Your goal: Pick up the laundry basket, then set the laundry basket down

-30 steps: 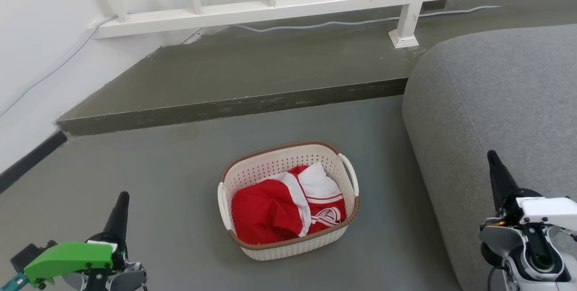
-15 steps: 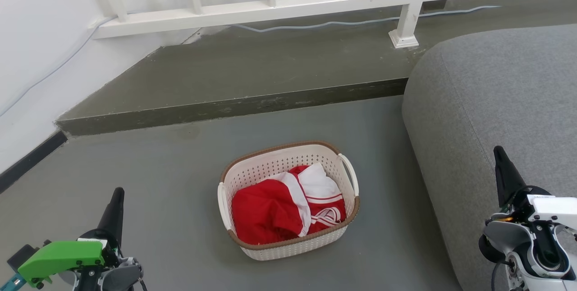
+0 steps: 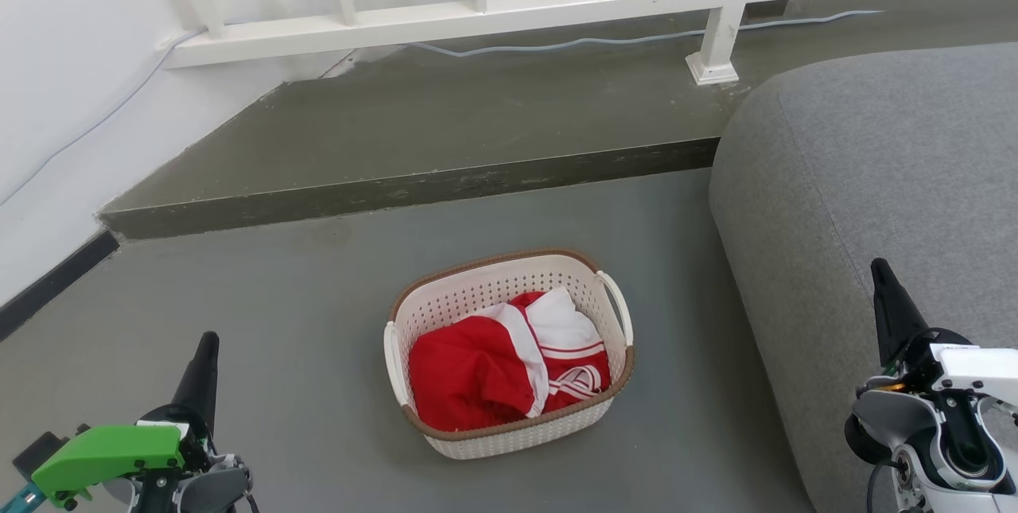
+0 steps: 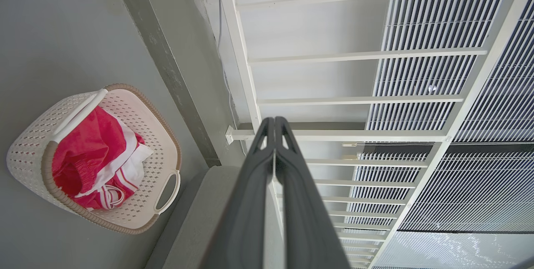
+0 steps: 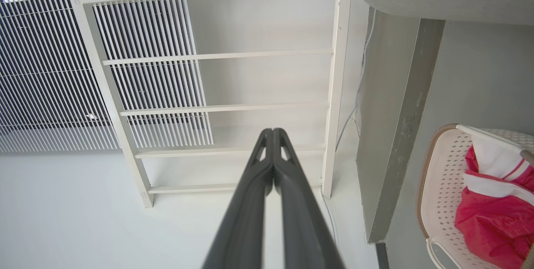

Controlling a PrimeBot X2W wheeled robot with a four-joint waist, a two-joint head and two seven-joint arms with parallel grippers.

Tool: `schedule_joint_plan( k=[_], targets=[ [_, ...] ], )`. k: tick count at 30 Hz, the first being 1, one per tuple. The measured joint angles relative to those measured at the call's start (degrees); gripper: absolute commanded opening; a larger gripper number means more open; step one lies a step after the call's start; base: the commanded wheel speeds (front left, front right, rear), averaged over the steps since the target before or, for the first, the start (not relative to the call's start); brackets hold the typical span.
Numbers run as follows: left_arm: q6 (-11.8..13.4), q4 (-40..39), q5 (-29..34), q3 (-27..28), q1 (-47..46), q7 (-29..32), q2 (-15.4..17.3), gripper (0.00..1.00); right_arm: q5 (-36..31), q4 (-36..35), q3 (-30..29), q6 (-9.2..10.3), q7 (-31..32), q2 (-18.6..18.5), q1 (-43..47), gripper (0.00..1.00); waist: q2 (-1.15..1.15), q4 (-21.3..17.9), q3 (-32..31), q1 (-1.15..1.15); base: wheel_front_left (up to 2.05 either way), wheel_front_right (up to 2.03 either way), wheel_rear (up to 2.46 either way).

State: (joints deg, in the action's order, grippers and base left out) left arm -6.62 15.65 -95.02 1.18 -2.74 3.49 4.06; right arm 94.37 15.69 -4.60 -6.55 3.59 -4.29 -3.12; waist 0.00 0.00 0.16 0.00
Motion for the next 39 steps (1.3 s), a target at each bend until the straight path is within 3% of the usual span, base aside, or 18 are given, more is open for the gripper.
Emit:
schedule_joint_plan(
  k=[39],
  targets=[
    [0.0, 0.3, 0.0, 0.2, -0.3, 0.0, 0.0, 0.0, 0.0, 0.4, -0.1, -0.01, 0.1, 0.1, 0.0, 0.0, 0.0, 0.0, 0.0, 0.0, 0.0, 0.0, 0.0]
  ],
)
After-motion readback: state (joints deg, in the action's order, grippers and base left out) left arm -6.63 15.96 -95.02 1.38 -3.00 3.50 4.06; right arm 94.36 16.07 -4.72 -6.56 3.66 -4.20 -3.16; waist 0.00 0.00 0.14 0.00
